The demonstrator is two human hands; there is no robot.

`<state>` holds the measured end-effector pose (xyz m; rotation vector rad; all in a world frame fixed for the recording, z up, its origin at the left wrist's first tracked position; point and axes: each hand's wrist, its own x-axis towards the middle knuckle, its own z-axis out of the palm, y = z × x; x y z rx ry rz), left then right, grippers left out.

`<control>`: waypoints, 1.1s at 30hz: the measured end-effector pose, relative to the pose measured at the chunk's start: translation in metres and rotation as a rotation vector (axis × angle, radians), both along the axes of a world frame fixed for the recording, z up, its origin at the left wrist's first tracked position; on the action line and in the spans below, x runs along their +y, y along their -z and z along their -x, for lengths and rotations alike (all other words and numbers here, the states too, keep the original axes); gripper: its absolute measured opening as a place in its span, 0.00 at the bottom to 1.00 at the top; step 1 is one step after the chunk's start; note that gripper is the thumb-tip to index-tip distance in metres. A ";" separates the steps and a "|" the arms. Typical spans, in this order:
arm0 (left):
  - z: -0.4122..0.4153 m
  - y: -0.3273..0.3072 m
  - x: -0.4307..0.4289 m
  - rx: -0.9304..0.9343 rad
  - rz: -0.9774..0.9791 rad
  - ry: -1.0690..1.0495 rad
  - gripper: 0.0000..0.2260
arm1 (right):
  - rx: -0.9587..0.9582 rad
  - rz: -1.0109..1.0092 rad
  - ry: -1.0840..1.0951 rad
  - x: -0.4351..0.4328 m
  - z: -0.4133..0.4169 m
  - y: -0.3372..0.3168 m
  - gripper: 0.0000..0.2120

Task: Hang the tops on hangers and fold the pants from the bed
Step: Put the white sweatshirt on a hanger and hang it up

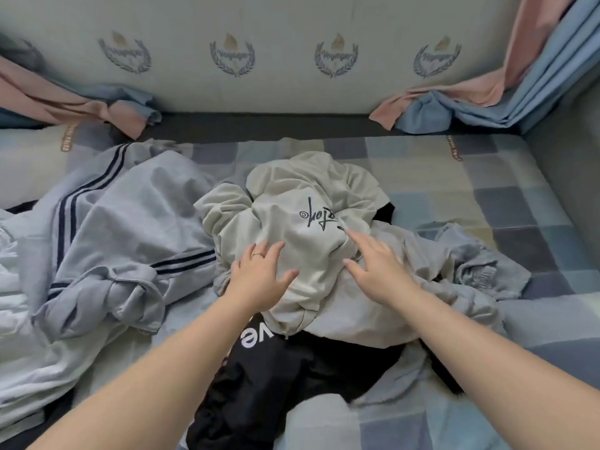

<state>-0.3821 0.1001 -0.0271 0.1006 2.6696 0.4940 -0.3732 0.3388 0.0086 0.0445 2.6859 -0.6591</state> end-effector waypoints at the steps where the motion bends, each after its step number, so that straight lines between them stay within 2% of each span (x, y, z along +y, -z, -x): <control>1: 0.025 0.020 0.005 0.042 0.009 -0.009 0.32 | 0.018 -0.002 -0.007 0.000 0.026 0.023 0.29; 5: 0.156 0.089 0.026 0.267 0.028 -0.075 0.32 | 0.172 -0.088 -0.029 -0.006 0.137 0.103 0.29; 8: 0.227 0.151 0.037 0.196 0.004 -0.191 0.34 | 0.317 -0.154 0.022 -0.010 0.217 0.151 0.29; 10: 0.235 0.205 0.044 0.170 0.087 -0.199 0.33 | 0.321 -0.177 0.006 -0.011 0.265 0.184 0.31; 12: 0.229 0.258 0.043 0.381 0.154 -0.162 0.29 | 0.257 -0.170 -0.043 -0.018 0.303 0.227 0.32; 14: 0.232 0.290 0.040 0.521 0.113 -0.214 0.26 | 0.221 -0.205 -0.065 -0.026 0.326 0.267 0.33; 16: 0.235 0.291 0.039 0.512 0.117 -0.256 0.24 | 0.286 -0.211 -0.029 -0.033 0.327 0.286 0.32; 19: 0.235 0.282 0.046 0.440 0.181 -0.224 0.27 | 0.398 -0.171 -0.016 -0.030 0.324 0.289 0.33; 26: 0.235 0.293 0.046 0.442 0.281 -0.205 0.29 | 0.472 -0.135 -0.010 -0.027 0.326 0.295 0.27; 33: 0.236 0.290 0.045 0.466 0.204 -0.231 0.25 | 0.505 -0.114 -0.007 -0.027 0.322 0.296 0.27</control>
